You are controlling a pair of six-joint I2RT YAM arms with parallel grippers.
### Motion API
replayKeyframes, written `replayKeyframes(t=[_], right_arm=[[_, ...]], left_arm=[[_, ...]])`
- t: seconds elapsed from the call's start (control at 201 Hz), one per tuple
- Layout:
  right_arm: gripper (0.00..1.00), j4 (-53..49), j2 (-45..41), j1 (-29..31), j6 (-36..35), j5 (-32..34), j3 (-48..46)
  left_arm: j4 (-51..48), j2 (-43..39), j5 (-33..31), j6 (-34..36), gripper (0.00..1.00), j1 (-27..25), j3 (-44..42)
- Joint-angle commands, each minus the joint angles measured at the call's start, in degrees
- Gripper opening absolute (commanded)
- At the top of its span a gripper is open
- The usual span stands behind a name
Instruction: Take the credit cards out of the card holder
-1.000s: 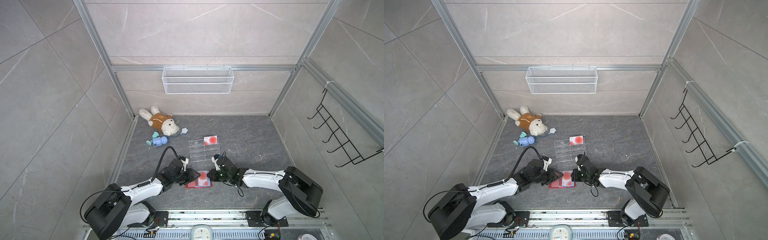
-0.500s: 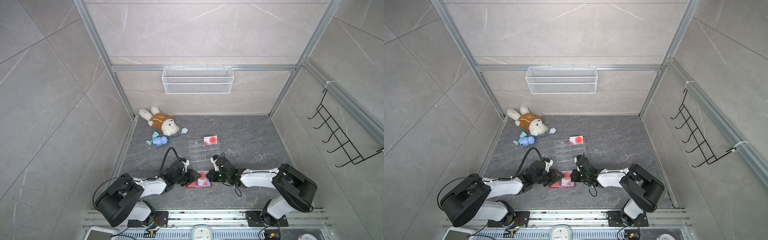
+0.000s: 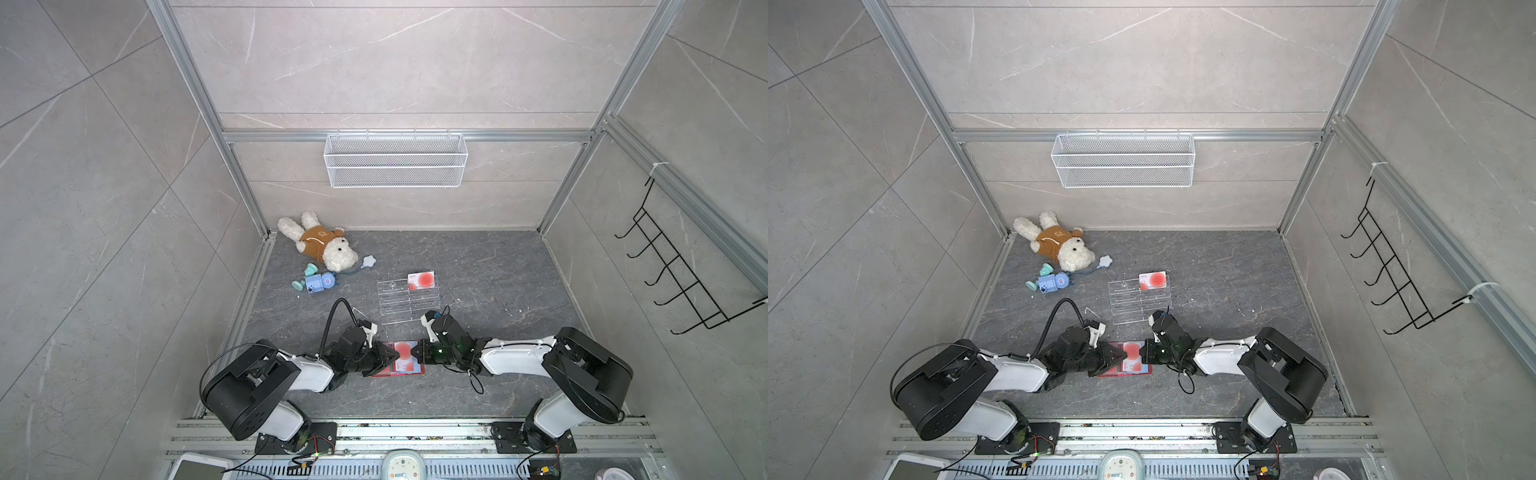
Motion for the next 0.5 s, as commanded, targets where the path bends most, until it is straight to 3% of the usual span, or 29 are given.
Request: replayKeyframes(t=[0.0,0.149,0.403,0.498], right_arm=[[0.00,-1.0,1.2,-0.2,0.3,-0.3,-1.0],[0.00,-1.0,1.4,-0.2,0.3,-0.5,-0.9],[0.00,-1.2,1.1,-0.2,0.0,-0.5,-1.0],[0.00,-1.8,0.9,-0.2,-0.1,-0.3,-0.8]], left_arm=[[5.4,1.6,0.8,-1.0,0.18,-0.1,-0.6],[7.6,3.6,0.9,-1.1,0.17,-0.1,-0.9],[11.1,4.9,1.0,-2.1,0.00,-0.1,-1.8],[10.1,3.8,0.5,-1.7,0.00,-0.1,-2.0]])
